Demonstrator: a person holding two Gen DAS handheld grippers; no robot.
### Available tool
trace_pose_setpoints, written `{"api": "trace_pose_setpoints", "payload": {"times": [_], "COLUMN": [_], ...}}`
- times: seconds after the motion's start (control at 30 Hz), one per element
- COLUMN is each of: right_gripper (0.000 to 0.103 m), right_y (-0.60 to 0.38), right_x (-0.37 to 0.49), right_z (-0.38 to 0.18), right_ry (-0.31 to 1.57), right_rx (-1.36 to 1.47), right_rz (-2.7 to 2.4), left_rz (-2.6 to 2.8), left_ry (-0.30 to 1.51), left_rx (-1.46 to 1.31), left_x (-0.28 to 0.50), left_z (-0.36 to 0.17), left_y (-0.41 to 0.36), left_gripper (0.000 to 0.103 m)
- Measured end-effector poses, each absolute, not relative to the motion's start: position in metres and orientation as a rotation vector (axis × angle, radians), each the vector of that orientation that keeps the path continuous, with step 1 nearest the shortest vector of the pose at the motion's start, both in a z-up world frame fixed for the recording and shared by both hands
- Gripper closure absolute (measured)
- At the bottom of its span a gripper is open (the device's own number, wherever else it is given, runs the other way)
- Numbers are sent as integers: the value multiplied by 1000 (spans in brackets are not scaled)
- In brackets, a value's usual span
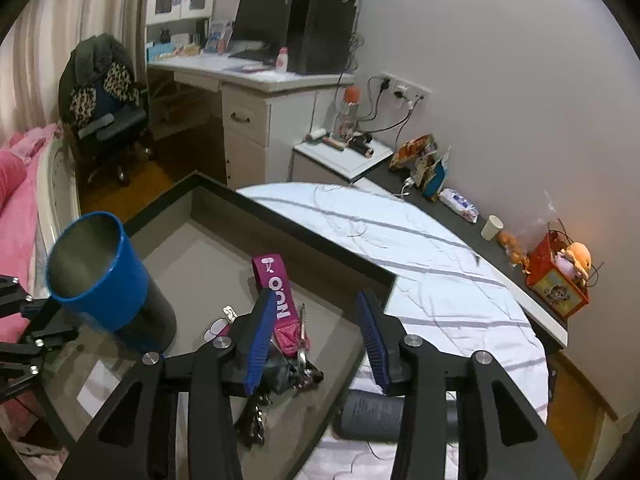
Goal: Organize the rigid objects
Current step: 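Move the right tool to the black remote control and grasp it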
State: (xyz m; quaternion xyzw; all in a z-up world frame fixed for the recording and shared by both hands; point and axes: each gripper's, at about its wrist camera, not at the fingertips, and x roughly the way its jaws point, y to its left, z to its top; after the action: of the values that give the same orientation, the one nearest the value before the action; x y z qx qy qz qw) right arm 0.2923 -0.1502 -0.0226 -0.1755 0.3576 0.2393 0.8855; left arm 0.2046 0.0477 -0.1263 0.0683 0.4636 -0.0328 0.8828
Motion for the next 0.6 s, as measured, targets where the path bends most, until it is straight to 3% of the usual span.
{"api": "trace_pose_setpoints", "payload": {"times": [0.23,0.37,0.6], "right_gripper": [51,42,41], "right_y": [-183,-204,-236], "right_x": [269,255,234], "right_z": [-9,-9,-25], "right_ry": [720,717,746], "right_rx": [-320,-296,-245], "right_rz": [462,428,374], "left_rz": [-64,-63,-60], "left_ry": [965,965,964], "left_rx": [143,142,138], "left_x": [202,201,197], "left_z": [-126,-126,-125], "left_y": [50,50,51], "left_gripper": [82,82,82]}}
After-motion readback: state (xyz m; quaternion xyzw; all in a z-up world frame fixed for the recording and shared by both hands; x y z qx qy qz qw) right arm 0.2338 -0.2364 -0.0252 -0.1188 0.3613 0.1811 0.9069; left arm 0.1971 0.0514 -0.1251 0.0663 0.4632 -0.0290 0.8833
